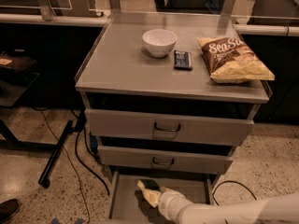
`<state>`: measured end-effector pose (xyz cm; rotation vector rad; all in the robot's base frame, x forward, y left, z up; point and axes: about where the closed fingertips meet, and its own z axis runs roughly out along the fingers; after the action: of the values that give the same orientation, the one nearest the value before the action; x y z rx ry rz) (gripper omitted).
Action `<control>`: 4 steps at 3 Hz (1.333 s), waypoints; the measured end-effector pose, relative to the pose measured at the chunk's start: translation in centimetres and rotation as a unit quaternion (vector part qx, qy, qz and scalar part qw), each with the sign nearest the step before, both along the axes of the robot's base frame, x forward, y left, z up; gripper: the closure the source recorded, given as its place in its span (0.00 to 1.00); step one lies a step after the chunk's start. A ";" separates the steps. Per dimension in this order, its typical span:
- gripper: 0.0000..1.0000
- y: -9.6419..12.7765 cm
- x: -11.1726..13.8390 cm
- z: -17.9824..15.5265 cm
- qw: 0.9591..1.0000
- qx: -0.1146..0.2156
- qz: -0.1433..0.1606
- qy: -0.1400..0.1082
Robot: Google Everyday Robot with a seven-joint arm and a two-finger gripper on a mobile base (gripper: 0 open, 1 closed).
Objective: Place sponge into bottom drawer
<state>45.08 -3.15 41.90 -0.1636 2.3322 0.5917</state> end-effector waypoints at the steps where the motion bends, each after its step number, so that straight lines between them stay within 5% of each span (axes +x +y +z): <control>1: 1.00 -1.6 0.8 -2.4 0.999 -0.001 -0.034 0.011; 2: 1.00 -2.6 1.9 -5.6 0.997 0.005 -0.073 0.023; 4: 1.00 -2.3 1.9 -7.8 0.996 0.001 -0.082 0.036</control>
Offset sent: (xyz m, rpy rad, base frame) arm 0.0333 -0.0395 -0.0911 0.0236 0.0636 -0.2429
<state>46.93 -5.41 34.13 0.0506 2.3864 0.5249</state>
